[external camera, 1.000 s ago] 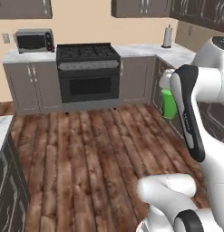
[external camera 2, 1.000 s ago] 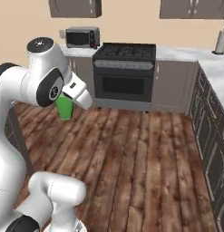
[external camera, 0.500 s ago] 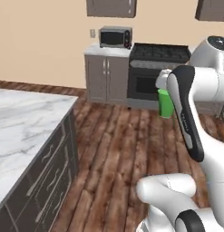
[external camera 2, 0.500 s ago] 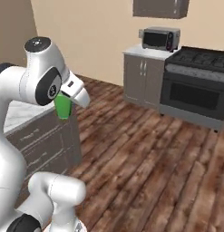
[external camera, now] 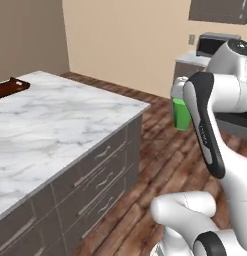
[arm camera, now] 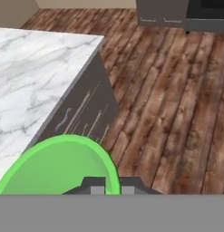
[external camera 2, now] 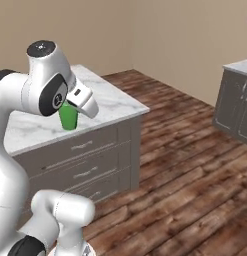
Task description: There is a tray on the dining counter. Grab the cup, mug, and pitcher and place them on the tray. The pitcher may be placed next to the tray if it cannot fit the tray.
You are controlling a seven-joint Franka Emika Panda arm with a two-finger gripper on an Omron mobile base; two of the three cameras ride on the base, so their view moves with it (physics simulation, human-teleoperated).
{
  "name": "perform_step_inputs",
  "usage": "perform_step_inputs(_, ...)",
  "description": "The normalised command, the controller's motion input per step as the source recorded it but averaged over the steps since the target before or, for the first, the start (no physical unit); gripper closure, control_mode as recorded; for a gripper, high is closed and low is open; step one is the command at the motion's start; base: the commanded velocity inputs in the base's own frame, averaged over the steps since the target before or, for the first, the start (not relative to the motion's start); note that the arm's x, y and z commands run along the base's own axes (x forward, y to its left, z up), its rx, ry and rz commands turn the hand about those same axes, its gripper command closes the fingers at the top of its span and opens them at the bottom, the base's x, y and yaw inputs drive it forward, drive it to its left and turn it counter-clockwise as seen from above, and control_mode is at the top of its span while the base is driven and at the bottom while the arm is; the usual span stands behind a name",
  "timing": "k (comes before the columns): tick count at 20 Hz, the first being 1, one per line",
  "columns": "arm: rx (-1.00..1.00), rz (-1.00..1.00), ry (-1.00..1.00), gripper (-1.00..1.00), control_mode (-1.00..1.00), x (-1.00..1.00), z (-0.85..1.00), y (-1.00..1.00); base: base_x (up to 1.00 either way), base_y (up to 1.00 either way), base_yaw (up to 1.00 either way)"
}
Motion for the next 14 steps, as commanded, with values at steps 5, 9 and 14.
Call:
perform_step_inputs(5, 0.00, 0.00, 0.00, 1.00, 1.00, 0.00, 0.00, 0.00, 0.68, -0.69, 0.03)
perform_step_inputs(9, 0.00, 0.00, 0.00, 1.00, 1.00, 0.00, 0.00, 0.00, 1.00, -0.78, 0.00)
perform_step_inputs(14, 0.00, 0.00, 0.00, 1.00, 1.00, 0.00, 0.00, 0.00, 0.87, -1.00, 0.00)
